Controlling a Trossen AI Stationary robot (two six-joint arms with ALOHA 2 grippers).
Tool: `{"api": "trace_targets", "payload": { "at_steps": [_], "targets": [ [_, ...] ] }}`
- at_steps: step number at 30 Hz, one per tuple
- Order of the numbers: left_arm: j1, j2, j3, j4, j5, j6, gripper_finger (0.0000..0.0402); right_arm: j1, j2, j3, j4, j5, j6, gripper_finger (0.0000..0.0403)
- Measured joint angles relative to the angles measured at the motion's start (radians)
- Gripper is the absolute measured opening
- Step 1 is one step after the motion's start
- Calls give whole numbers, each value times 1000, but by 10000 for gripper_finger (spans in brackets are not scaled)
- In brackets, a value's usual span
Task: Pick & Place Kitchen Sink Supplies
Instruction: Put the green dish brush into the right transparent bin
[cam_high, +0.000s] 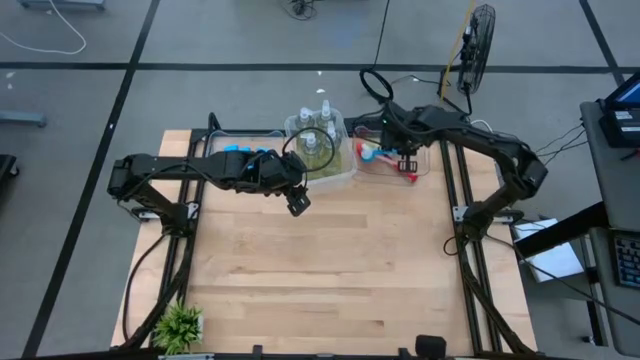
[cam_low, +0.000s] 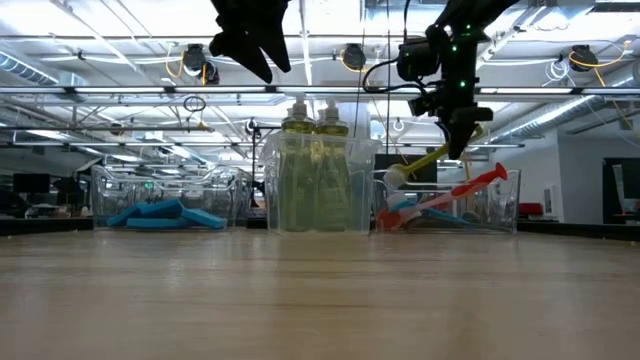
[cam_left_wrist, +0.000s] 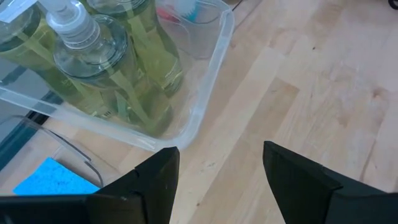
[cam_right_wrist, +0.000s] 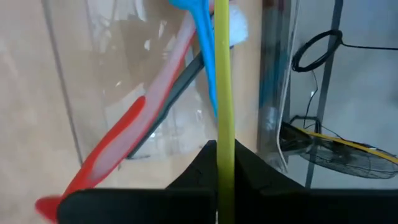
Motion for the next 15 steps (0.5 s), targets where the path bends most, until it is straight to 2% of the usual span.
{"api": "trace_targets", "payload": {
  "at_steps": [10, 15],
  "targets": [
    [-1, 0, 0, 0, 27, 7, 234, -39, 71, 0, 7, -6, 14, 8],
    [-1, 0, 0, 0, 29, 10, 234, -52, 87, 0, 6, -63, 45, 9]
  ]
}}
